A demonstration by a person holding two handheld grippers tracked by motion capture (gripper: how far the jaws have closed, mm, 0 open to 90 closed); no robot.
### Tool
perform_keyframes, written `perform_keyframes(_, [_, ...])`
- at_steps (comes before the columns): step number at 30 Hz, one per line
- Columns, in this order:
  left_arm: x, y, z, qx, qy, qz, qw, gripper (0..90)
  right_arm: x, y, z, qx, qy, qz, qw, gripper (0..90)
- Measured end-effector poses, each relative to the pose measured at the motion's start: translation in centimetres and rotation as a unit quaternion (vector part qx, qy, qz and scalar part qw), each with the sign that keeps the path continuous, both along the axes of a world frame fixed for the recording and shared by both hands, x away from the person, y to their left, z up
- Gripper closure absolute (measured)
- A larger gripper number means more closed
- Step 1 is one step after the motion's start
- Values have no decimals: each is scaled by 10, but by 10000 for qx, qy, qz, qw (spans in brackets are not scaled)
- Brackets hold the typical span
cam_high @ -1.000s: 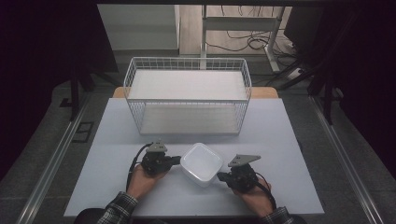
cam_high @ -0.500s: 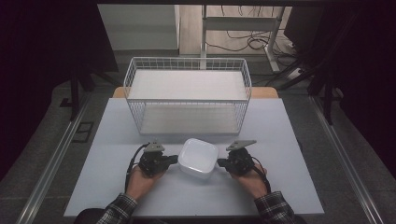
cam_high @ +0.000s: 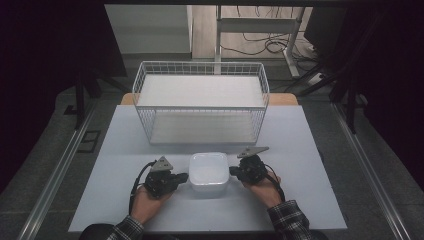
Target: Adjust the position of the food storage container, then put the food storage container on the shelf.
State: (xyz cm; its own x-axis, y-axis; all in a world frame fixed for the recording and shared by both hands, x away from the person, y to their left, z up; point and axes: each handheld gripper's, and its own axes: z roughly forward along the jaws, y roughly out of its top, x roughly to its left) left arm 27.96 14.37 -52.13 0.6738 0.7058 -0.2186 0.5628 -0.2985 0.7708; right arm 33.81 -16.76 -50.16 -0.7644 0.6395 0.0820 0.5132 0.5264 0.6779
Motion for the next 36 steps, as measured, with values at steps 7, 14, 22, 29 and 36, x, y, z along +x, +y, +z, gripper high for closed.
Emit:
perform_keyframes(7, [-6,17,9,88,-303,73,9995,524,-15,-14,8,4,-441,11,9990,742])
perform_keyframes(14, [-12,23,1,162,-377,7,9992,107,-23,-26,6,92,-546,-123,9984,188])
perform_keyframes(22, [-9,25,-5,86,-383,-19,9992,57,-23,-24,2,175,-530,-5,9984,34])
perform_keyframes(29, [-7,25,-1,-2,-405,16,9992,56,-21,-24,4,356,-418,130,9984,29])
perform_keyframes(36, [-5,17,9,-26,-423,45,9991,43,-22,-14,11,426,-542,200,9974,19])
